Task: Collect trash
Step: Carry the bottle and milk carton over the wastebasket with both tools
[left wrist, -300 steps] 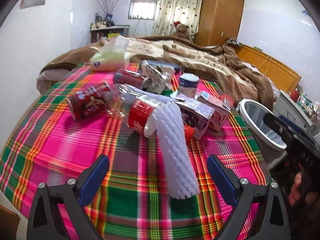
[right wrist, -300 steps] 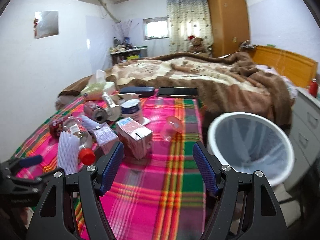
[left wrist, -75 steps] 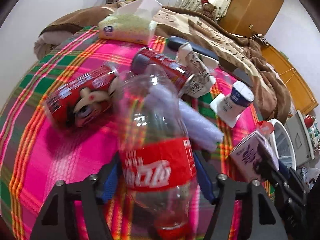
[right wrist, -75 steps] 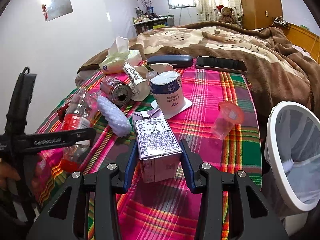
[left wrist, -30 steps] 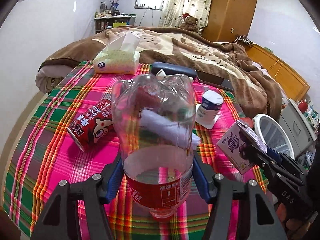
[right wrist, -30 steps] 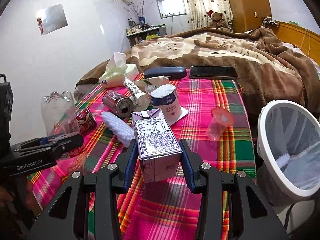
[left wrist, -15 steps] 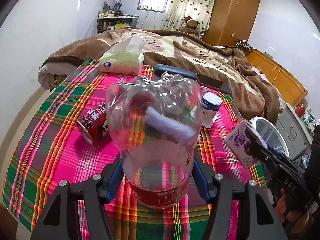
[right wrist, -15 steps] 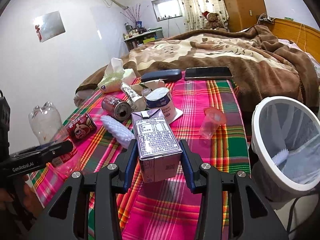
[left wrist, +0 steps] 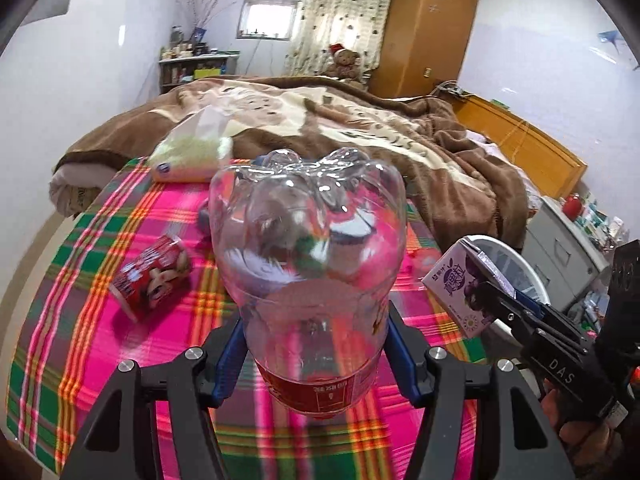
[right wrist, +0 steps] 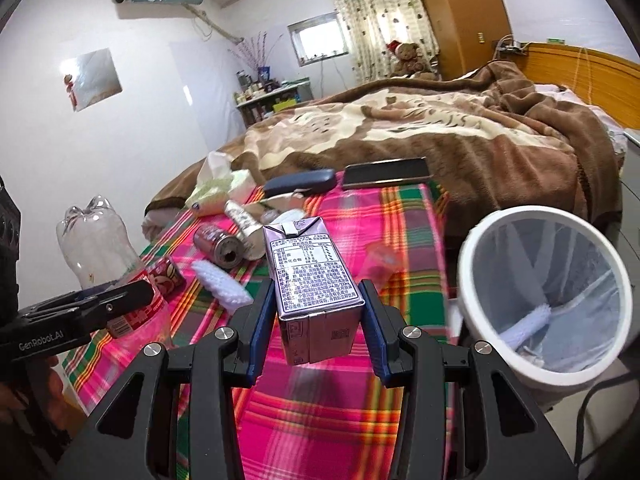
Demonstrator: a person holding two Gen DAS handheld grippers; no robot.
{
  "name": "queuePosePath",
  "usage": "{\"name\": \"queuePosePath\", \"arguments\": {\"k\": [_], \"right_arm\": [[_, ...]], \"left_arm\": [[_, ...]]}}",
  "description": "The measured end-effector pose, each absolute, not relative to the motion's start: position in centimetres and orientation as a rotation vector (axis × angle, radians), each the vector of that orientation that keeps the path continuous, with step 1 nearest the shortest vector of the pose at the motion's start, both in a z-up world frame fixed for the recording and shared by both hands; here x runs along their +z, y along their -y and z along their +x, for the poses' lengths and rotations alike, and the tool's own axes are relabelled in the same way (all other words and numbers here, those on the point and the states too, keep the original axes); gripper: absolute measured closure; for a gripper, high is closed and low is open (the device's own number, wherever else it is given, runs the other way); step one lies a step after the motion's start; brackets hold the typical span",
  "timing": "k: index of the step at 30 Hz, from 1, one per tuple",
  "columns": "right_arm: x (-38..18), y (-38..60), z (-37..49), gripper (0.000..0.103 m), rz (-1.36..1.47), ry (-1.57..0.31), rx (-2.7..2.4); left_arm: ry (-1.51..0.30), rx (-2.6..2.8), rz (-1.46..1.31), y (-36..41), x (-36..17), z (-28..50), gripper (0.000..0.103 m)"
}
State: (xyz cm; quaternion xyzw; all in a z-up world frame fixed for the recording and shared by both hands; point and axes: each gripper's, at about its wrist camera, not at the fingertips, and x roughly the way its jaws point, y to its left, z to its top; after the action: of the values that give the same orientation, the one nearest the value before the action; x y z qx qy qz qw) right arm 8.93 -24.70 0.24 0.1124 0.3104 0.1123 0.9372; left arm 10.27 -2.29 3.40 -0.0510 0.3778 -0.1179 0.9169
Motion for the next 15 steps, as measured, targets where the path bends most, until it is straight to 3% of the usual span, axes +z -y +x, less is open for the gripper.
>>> {"name": "queuePosePath", "arguments": {"k": [15], "right_arm": [[1.3,31.6,7.9,0.060,0.241,-0.591,0.048]], "left_arm": [[-0.741,-0.445,-0.031,12.5,5.4,12.3,0.041]]}}
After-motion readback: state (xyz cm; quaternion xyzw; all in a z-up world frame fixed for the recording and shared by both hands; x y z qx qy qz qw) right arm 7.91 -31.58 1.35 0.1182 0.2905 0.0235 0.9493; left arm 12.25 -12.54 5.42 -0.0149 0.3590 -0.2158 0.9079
